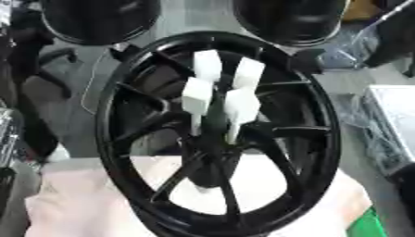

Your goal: Pull the pin out of the wheel hub.

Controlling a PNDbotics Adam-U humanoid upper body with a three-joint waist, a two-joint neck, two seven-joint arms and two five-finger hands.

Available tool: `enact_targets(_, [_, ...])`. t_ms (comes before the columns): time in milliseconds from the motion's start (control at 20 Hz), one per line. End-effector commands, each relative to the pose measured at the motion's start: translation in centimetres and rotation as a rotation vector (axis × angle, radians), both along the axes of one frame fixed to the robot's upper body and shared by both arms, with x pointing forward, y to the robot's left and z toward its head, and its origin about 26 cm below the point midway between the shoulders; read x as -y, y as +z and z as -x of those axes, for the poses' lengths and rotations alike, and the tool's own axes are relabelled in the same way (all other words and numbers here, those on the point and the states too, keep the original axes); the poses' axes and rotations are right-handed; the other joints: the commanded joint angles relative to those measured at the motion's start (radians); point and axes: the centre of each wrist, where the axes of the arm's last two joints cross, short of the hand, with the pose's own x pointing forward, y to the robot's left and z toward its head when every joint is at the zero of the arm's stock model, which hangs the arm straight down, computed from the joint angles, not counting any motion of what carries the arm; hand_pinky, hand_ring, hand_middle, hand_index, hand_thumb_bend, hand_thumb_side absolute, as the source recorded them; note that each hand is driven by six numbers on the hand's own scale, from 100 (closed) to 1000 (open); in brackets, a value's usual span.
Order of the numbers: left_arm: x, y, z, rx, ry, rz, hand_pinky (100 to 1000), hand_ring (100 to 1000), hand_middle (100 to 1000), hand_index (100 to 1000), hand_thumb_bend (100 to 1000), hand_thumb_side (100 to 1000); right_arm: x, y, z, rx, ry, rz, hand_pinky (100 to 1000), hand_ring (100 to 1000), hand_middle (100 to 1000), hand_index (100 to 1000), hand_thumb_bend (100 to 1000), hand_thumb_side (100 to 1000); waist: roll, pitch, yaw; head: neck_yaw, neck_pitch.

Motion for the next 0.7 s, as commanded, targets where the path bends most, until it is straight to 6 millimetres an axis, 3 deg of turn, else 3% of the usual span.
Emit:
enact_targets(50, [-0.34,0.95,0.34,0.031,0.003,-0.019,733,801,812,699,499,565,0.09,0.9,0.58,0.03,0.009,-0.001,721,623,670,749,506,275,0.003,-0.021,-0.001,0.002,-0.002])
enact_targets(400, [-0.34,0.93,0.35,0.03,0.002,-0.019,734,801,812,699,498,566,-0.1,0.93,0.6,0.025,0.018,0.005,715,616,670,749,505,277,0.003,-0.021,-0.002,0.001,-0.002])
enact_targets(550, [-0.33,0.92,0.35,0.03,0.001,-0.019,734,802,813,699,498,566,-0.18,0.89,0.6,0.021,0.019,0.011,684,563,671,750,504,280,0.003,-0.021,-0.001,0.001,0.0])
enact_targets(700, [-0.3,0.92,0.34,0.03,0.0,-0.019,734,802,813,699,498,566,-0.34,0.82,0.6,0.013,0.022,0.024,512,394,654,748,503,287,0.002,-0.022,0.0,0.001,0.0])
